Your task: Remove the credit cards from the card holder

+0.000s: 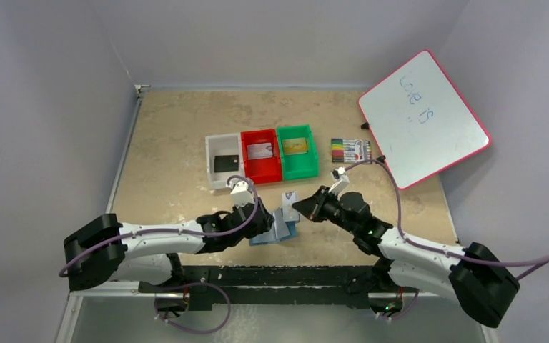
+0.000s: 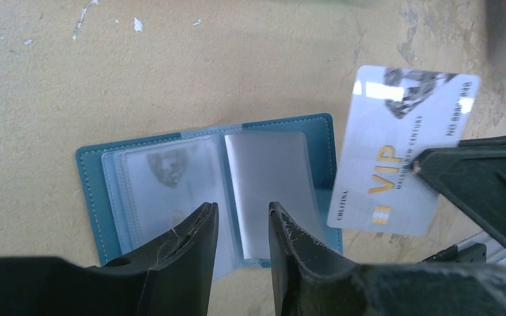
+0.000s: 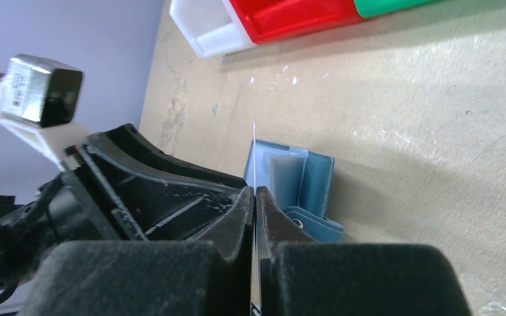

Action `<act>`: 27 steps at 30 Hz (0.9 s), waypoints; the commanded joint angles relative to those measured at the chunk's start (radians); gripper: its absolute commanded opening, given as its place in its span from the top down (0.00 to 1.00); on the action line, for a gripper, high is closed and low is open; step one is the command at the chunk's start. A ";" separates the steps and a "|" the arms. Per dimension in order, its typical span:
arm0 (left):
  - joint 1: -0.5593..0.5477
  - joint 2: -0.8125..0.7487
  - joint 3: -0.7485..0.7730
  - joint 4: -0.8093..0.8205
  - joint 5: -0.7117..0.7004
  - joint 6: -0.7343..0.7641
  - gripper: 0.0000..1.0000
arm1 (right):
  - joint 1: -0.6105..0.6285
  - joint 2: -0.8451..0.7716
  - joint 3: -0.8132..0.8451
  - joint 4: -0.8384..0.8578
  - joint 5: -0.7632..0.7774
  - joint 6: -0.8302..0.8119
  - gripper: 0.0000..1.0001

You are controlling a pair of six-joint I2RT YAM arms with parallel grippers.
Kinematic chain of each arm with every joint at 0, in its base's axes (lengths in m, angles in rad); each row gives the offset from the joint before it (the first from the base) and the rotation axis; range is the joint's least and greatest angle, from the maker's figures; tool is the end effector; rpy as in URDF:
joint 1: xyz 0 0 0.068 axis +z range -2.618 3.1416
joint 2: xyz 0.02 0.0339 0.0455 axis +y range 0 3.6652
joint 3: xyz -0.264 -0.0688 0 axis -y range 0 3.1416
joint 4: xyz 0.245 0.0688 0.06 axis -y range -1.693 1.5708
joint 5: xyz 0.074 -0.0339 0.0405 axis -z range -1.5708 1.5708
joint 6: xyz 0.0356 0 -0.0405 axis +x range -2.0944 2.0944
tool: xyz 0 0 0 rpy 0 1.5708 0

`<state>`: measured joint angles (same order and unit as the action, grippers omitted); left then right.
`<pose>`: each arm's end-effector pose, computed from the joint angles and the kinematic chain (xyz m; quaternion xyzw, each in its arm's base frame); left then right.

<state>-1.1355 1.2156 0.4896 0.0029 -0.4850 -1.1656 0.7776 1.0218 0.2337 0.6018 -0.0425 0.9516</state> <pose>0.1122 -0.2019 0.1734 -0.1121 0.8833 -0.2752 0.3627 0.1452 0.1451 0.1870 0.0534 0.7679 0.4961 0.4017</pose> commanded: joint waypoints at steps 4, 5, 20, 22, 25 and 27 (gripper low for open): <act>-0.003 0.082 0.059 0.115 0.066 0.071 0.69 | -0.005 -0.209 0.024 -0.118 0.126 -0.089 1.00; -0.004 0.104 0.065 0.136 0.077 0.072 0.70 | -0.005 -0.238 0.026 -0.145 0.144 -0.094 1.00; -0.024 0.341 0.128 0.262 0.121 0.005 0.74 | -0.005 -0.435 0.105 -0.436 0.371 -0.314 1.00; -0.024 0.316 0.152 0.185 0.102 0.036 0.74 | -0.005 -0.440 0.109 -0.429 0.380 -0.372 1.00; -0.024 0.259 0.141 0.164 0.087 0.037 0.72 | -0.005 -0.442 0.121 -0.417 0.381 -0.471 1.00; -0.024 0.225 0.131 0.160 0.071 0.034 0.72 | -0.005 -0.441 0.127 -0.402 0.378 -0.530 1.00</act>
<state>-1.1553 1.5284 0.6144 0.1913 -0.3614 -1.1545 0.7776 0.5934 0.3031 0.1585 0.3008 0.5915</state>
